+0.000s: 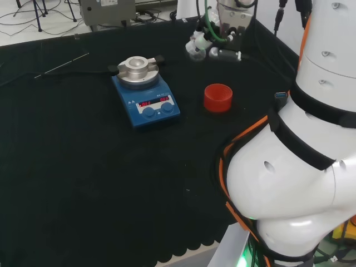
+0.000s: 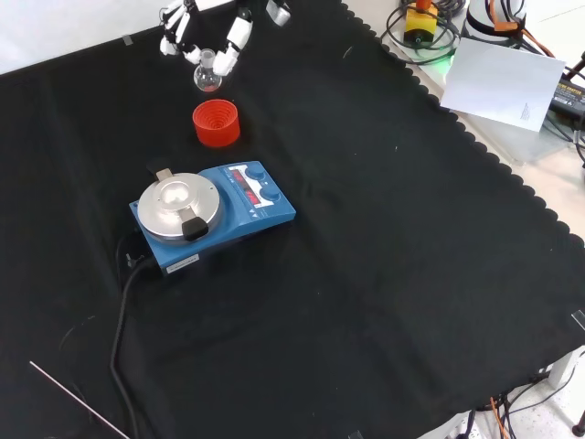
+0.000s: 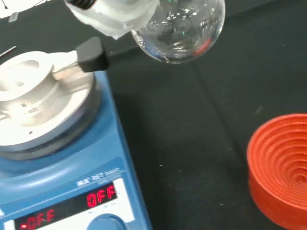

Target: Place the round-bottom flask on the heater.

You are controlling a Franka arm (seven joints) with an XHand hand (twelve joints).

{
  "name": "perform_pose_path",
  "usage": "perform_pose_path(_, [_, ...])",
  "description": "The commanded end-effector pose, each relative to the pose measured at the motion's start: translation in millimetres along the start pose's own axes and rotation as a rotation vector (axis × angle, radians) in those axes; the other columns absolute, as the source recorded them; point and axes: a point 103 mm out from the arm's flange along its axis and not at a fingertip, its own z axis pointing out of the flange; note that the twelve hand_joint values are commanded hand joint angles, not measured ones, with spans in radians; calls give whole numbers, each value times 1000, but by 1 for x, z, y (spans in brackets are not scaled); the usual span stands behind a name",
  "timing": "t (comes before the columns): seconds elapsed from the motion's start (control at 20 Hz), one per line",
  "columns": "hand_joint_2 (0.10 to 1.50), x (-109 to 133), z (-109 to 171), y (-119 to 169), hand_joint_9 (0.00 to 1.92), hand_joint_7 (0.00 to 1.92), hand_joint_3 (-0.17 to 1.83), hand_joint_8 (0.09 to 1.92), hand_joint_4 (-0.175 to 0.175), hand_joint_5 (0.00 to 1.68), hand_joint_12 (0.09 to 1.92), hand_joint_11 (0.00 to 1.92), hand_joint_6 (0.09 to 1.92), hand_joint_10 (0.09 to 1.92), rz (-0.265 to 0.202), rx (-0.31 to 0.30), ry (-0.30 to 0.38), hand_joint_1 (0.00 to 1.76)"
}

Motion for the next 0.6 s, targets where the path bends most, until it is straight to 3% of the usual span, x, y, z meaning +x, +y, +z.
perform_pose_path(0.05, [857,49,5,11,587,463,651,513,175,901,1310,201,1293,530,-78,47,-13,982])
perform_pose_path(0.6, [849,104,12,35,588,464,663,514,175,905,1311,205,1292,531,-160,87,-49,985])
